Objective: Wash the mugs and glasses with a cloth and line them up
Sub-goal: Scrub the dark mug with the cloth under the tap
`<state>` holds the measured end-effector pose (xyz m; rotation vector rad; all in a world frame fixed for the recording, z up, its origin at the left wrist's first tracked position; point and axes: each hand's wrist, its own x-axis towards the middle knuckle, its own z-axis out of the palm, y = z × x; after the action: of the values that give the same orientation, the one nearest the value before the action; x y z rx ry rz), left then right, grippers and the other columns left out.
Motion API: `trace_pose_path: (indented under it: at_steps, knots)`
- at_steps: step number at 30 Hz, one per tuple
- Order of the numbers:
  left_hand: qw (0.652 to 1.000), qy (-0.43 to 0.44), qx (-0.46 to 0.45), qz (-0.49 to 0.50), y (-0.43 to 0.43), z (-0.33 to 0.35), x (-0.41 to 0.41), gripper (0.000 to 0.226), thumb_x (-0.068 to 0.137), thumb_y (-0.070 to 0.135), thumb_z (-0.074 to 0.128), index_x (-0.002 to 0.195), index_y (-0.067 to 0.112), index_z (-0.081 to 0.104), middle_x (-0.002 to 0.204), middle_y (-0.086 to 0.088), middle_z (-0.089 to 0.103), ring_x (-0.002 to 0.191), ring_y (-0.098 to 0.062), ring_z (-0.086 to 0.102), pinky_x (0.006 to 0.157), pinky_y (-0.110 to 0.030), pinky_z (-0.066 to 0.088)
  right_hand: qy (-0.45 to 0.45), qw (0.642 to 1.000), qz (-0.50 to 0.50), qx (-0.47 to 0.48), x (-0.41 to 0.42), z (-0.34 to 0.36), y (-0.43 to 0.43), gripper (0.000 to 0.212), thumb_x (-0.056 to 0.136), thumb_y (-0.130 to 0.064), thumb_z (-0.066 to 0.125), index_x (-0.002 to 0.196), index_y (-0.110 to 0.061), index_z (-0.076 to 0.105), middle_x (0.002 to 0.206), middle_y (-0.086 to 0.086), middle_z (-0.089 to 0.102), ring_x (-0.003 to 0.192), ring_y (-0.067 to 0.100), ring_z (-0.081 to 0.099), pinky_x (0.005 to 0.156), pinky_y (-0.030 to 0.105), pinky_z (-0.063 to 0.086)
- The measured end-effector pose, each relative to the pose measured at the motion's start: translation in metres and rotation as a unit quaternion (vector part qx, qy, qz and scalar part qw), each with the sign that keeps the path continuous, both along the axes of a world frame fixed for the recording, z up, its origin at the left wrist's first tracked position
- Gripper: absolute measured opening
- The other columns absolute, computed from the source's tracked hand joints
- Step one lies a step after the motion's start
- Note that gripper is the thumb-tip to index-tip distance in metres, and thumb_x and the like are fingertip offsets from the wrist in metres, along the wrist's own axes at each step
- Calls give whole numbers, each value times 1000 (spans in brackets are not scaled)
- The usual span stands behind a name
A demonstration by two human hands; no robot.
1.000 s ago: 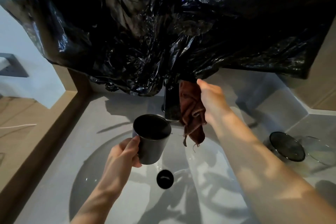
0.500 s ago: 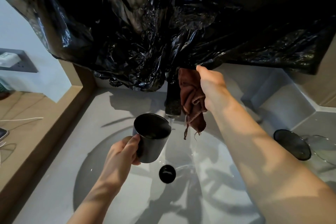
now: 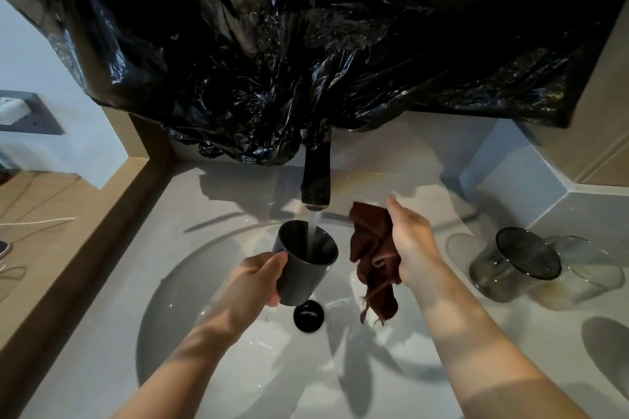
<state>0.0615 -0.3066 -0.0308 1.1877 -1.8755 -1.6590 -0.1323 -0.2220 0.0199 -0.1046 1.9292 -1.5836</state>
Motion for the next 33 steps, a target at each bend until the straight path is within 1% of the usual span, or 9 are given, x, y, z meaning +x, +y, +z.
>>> trace_pose_path:
  at_steps: [5, 7, 10, 13, 15, 19, 24, 29, 33]
  knots:
    - [996, -48, 69, 34, -3, -5, -20, 40, 98, 27, 46, 60, 14, 40, 44, 2, 43, 45, -15, 42, 62, -29, 42, -31, 997, 44, -57, 3, -25, 29, 55, 96, -44, 48, 96, 9, 65, 75, 39, 60, 45, 32, 54, 47, 36, 47]
    - [991, -85, 99, 41, -4, -4, -23, 38, 98, 27, 47, 61, 15, 43, 47, 1, 43, 44, -16, 43, 55, -26, 42, -41, 996, 54, -54, 3, -30, 34, 55, 92, -47, 51, 98, 7, 63, 78, 39, 60, 47, 33, 54, 50, 41, 47]
    - [976, -201, 84, -7, -3, -6, -19, 30, 95, 30, 48, 70, 14, 51, 59, -3, 51, 52, -17, 51, 58, -25, 45, -4, 999, 38, -19, 1, -46, 33, 61, 75, -52, 56, 94, 6, 61, 80, 34, 62, 62, 35, 57, 63, 46, 49]
    - [969, -230, 86, -38, -1, -12, -8, 26, 96, 24, 45, 72, 15, 51, 63, -3, 50, 51, -17, 50, 57, -24, 46, 25, 998, 54, 7, -4, -78, 31, 72, 66, -59, 56, 92, 7, 57, 87, 37, 59, 67, 34, 52, 68, 50, 47]
    - [968, -229, 83, -58, 2, -15, -2, 28, 97, 22, 42, 70, 16, 50, 63, -1, 49, 54, -16, 50, 58, -25, 46, 1, 998, 62, 22, 5, -79, 34, 69, 69, -58, 55, 93, 6, 60, 84, 37, 62, 63, 34, 56, 64, 49, 49]
    - [956, -251, -32, -147, 7, -20, -1, 33, 99, 25, 39, 68, 21, 48, 73, 0, 52, 65, -14, 49, 61, -26, 38, -26, 994, 84, 61, 22, -74, 45, 44, 92, -35, 49, 91, 7, 62, 71, 28, 67, 51, 31, 59, 51, 34, 51]
    - [899, -317, -214, -213, 8, -21, -7, 28, 102, 30, 34, 85, 17, 51, 98, -6, 59, 86, -20, 53, 75, -26, 38, -85, 993, 58, 59, 25, -88, 51, 46, 93, -34, 47, 100, 8, 64, 81, 37, 65, 57, 37, 61, 60, 41, 51]
    - [878, -330, -270, -216, 4, -33, -14, 33, 99, 38, 38, 98, 13, 60, 84, -1, 53, 78, -19, 48, 78, -29, 44, -81, 993, 28, 77, 27, -102, 61, 39, 93, -36, 54, 99, 2, 64, 89, 28, 69, 78, 43, 67, 78, 51, 55]
    - [853, -346, -313, -234, 2, -35, -17, 31, 99, 36, 39, 98, 13, 60, 86, -4, 57, 78, -18, 49, 72, -26, 42, -86, 993, 26, 82, 26, -109, 67, 34, 94, -33, 56, 97, 1, 62, 93, 25, 69, 82, 39, 66, 76, 43, 54]
